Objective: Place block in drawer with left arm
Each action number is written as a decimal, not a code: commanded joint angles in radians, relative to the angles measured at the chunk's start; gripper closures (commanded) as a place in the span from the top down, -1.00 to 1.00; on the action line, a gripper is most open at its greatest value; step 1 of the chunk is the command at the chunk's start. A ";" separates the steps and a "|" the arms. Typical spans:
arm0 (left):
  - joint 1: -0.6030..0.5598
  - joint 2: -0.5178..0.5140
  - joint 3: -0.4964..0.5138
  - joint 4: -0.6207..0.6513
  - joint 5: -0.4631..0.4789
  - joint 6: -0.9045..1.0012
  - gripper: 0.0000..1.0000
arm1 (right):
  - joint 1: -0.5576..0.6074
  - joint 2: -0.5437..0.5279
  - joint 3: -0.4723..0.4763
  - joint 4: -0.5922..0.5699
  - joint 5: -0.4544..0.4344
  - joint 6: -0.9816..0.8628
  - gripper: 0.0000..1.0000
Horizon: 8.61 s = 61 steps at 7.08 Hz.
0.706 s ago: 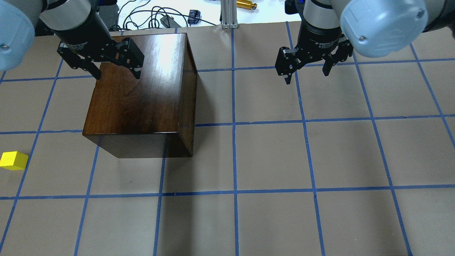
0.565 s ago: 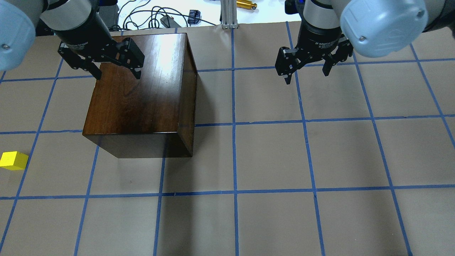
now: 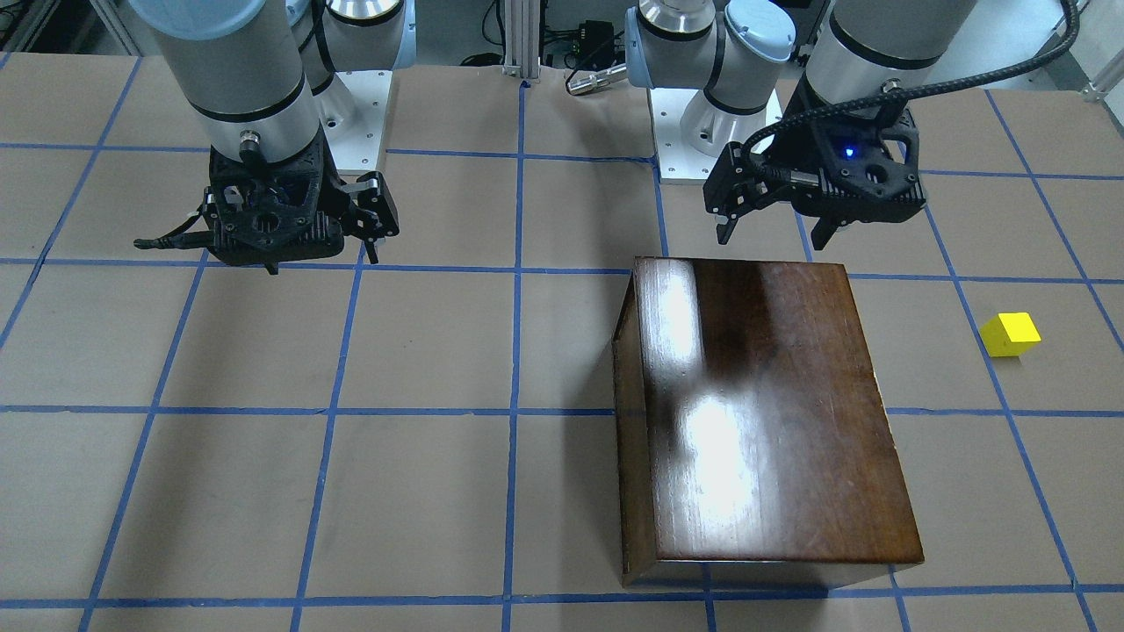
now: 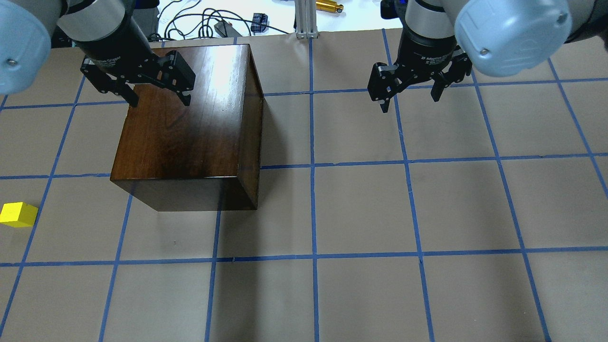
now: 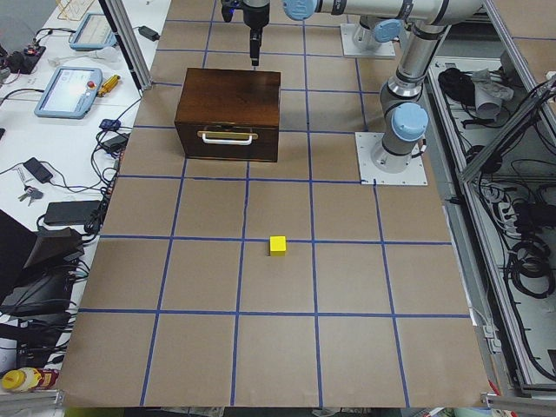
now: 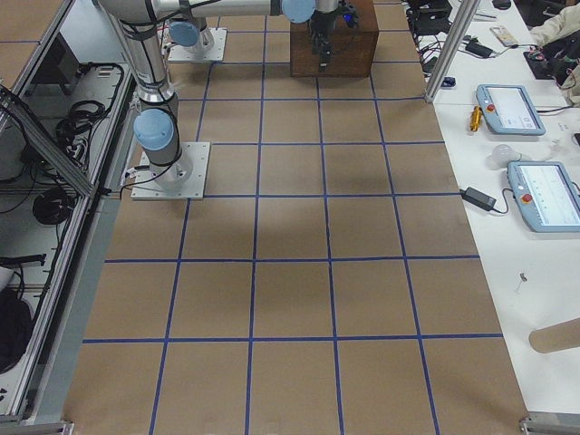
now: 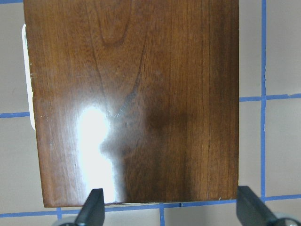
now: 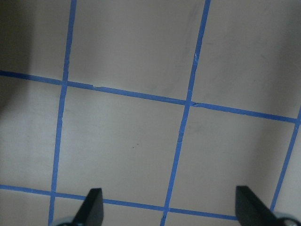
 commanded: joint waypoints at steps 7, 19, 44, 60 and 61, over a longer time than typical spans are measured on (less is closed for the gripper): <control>0.097 -0.012 0.012 -0.024 0.002 0.017 1.00 | 0.000 0.000 0.000 0.000 0.000 0.001 1.00; 0.596 -0.192 0.014 -0.010 -0.107 0.288 1.00 | 0.000 0.000 0.000 0.000 0.002 -0.001 1.00; 0.636 -0.463 -0.026 0.089 -0.432 0.633 1.00 | 0.000 0.000 0.000 0.000 0.000 -0.001 1.00; 0.759 -0.374 0.002 0.071 -0.299 0.726 1.00 | 0.000 0.000 0.000 0.000 0.000 0.001 1.00; 0.754 -0.345 0.002 0.066 -0.263 0.724 1.00 | 0.000 0.000 0.000 0.000 0.002 -0.001 1.00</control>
